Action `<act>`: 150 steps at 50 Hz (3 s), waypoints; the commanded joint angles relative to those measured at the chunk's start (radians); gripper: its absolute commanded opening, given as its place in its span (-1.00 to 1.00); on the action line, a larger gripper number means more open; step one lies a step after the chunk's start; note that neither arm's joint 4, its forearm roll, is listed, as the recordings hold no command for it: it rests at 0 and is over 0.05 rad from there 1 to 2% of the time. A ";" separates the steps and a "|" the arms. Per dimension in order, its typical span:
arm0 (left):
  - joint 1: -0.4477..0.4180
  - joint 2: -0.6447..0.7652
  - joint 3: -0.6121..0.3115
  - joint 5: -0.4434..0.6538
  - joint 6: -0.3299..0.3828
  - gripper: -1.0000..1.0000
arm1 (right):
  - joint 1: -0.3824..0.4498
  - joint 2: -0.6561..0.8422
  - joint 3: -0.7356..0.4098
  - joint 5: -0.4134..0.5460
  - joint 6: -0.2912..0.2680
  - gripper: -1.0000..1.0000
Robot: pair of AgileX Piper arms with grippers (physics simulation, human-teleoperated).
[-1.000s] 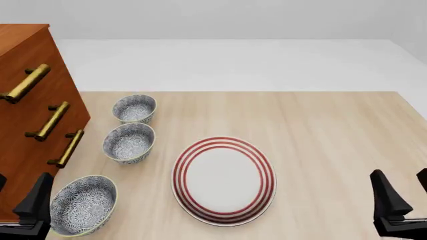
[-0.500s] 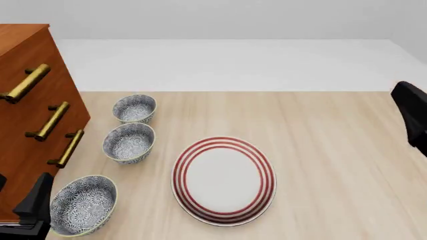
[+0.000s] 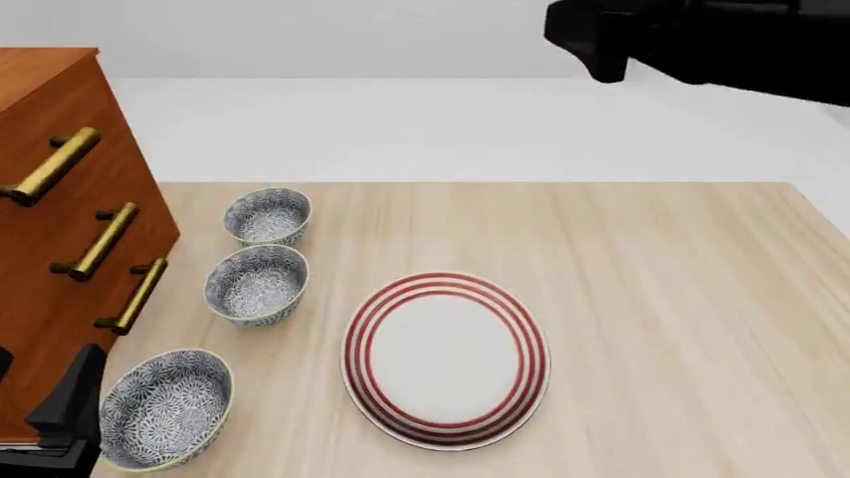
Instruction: Pick up the bowl and put it in the middle on the plate.
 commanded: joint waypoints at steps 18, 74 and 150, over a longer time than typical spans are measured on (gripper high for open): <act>0.000 0.000 0.000 0.000 0.000 1.00 | 0.138 0.551 -0.536 0.195 0.239 1.00; 0.000 0.000 0.000 0.000 0.000 1.00 | 0.198 1.286 -1.353 0.543 0.453 1.00; 0.000 0.000 0.000 0.000 0.000 1.00 | 0.255 1.472 -1.236 0.433 0.506 1.00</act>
